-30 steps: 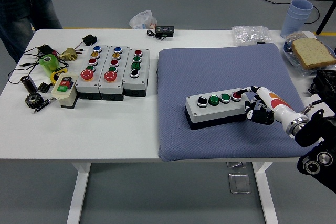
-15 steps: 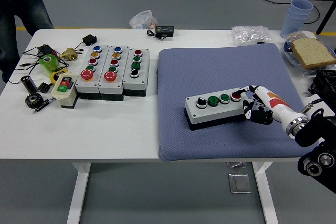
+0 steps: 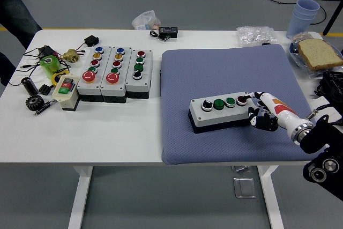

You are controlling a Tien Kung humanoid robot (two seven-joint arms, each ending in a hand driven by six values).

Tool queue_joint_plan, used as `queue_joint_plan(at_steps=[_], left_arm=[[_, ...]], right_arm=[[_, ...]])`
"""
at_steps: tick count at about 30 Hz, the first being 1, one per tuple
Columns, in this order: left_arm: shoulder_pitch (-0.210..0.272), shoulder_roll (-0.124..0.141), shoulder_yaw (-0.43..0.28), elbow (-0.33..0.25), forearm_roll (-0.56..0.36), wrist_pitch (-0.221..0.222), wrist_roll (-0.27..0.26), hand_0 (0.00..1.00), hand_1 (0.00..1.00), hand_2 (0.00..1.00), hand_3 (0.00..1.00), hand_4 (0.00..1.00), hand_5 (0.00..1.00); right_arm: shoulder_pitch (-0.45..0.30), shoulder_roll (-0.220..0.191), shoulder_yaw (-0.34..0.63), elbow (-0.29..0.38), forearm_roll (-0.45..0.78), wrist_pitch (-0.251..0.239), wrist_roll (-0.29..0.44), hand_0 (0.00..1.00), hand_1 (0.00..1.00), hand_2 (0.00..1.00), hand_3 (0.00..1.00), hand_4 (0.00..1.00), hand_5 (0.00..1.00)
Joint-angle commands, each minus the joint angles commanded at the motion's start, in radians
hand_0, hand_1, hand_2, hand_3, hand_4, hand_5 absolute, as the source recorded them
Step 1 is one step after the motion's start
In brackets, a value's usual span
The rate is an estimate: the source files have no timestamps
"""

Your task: Pick up the button,place it on the desk,press the button,press the button

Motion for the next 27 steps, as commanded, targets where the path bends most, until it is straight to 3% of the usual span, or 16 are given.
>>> queue_joint_plan(at_steps=[15, 27], left_arm=[[0.003, 0.000, 0.003, 0.000, 0.002, -0.001, 0.001, 0.565, 0.422, 0.428, 0.430, 0.270, 0.377], [0.001, 0.000, 0.009, 0.000, -0.010, -0.001, -0.001, 0.565, 0.422, 0.427, 0.430, 0.268, 0.374]], right_arm=[[0.002, 0.008, 0.038, 0.064, -0.036, -0.020, 0.002, 0.237, 0.043, 0.251, 0.731, 0.411, 0.002], [0.010, 0.030, -0.001, 0.044, -0.038, -0.016, -0.004, 0.236, 0.043, 0.251, 0.731, 0.411, 0.002]])
